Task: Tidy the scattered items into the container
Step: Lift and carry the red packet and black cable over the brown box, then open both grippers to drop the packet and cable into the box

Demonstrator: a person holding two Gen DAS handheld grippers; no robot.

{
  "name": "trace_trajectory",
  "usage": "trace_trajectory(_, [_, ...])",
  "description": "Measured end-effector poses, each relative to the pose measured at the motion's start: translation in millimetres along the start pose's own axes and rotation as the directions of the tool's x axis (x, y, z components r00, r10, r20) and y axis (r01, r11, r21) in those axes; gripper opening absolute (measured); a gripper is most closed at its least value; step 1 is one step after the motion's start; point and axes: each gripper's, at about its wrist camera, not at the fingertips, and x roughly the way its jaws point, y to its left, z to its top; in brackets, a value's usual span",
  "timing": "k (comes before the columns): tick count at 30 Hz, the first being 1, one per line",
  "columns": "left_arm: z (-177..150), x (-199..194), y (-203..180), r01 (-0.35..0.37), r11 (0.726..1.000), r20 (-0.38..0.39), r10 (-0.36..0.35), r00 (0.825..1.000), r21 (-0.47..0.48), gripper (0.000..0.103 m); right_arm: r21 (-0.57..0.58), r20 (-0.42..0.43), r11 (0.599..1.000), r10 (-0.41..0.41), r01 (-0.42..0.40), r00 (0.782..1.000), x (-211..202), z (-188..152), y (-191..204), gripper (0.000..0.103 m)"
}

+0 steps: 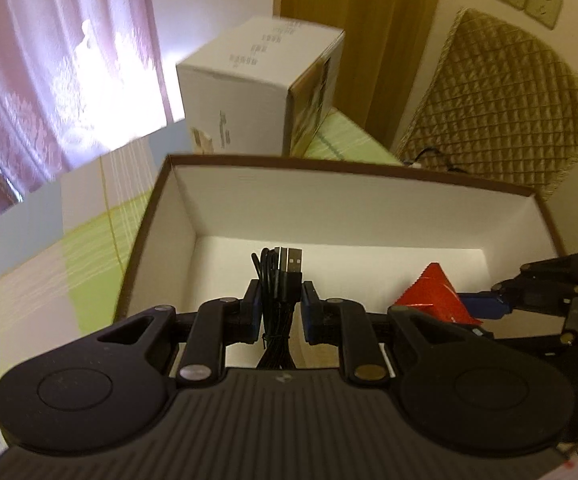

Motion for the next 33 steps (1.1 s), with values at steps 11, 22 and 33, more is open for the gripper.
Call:
trace_trajectory(11, [-7.2,40.7,7.5,-0.026,1.000,-0.093,0.027,0.995,0.012,0.015,0.019,-0.033,1.000,0.003,-0.003,0.999,19.2,3.2,-11.3,0.021])
trace_trajectory(22, [-14.7,20.0,10.9,-0.014,0.999,-0.067,0.018,0.998,0.052,0.020,0.024,-0.041,1.000,0.009,-0.008,0.999,26.1,2.4,-12.4,0.023])
trace_trajectory(33, [-33.0,5.6,5.6,-0.036,0.992,-0.087,0.047,0.995,0.122,0.046,-0.012,0.014,1.000,-0.024,0.024,1.000,2.3,-4.1,-7.7,0.094])
